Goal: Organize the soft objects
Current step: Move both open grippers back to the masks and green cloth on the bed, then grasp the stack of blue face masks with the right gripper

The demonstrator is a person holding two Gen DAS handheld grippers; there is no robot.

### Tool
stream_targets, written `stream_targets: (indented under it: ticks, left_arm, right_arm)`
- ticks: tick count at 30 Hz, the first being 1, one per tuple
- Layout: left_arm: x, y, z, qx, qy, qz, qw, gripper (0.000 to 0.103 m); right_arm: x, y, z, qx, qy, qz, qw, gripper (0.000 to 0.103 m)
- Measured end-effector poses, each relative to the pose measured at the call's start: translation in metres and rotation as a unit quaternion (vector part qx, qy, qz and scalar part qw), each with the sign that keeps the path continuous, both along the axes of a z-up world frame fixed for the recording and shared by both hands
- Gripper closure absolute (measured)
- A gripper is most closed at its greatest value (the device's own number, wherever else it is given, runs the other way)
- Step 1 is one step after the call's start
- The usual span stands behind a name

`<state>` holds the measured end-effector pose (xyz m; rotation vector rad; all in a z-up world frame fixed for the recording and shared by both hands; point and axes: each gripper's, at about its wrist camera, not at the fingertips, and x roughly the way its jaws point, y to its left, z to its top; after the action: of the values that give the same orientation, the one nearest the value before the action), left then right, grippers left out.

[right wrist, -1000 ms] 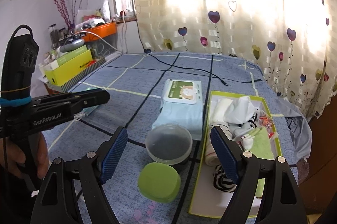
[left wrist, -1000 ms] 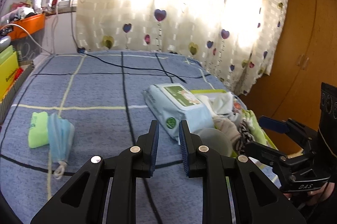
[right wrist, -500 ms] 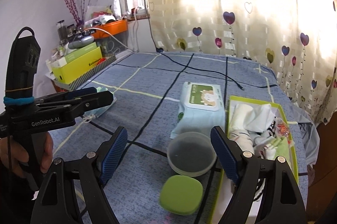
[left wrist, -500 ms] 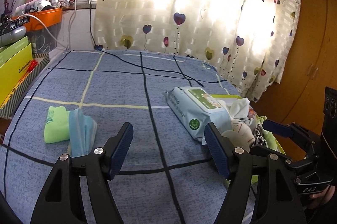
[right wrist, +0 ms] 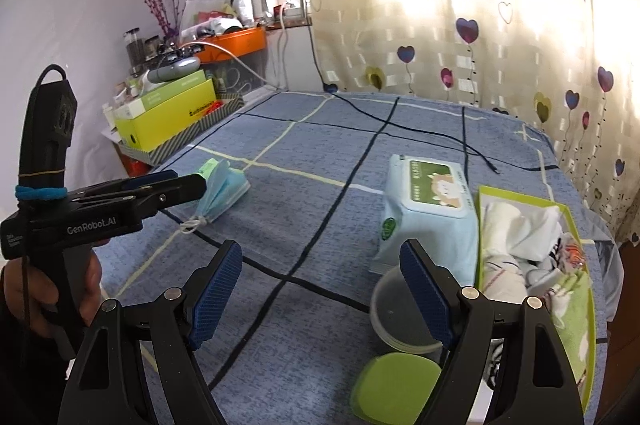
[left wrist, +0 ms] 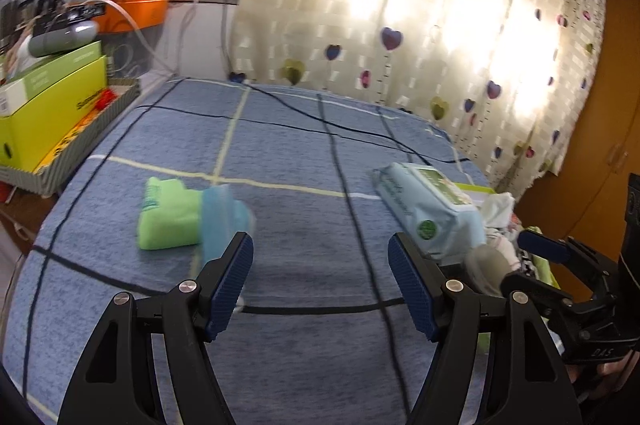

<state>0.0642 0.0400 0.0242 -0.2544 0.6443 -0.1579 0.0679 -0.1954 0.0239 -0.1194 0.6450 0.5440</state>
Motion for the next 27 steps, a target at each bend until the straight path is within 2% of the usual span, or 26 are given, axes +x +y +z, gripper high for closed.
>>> stream_targets:
  ticks: [16,19,22,27]
  left_arm:
    - [0.0,0.036,-0.01,0.003,0.008,0.017,0.9998,0.032]
    - [-0.002,0.045,-0.011,0.004,0.006,0.024,0.9997,0.032]
    - [-0.004,0.055,-0.012,0.001,0.006,0.03,0.9995,0.032]
    - [-0.004,0.075,-0.016,-0.008,0.012,0.043,0.9989,0.032]
  right_arm:
    - [0.006,0.032,-0.004,0.005,0.002,0.028,1.0,0.021]
    - [0.01,0.042,-0.007,0.004,0.011,0.039,0.999,0.021]
    - [0.013,0.054,-0.013,0.003,0.022,0.047,0.999,0.015]
    - [0.02,0.076,-0.02,0.004,0.042,0.058,0.997,0.015]
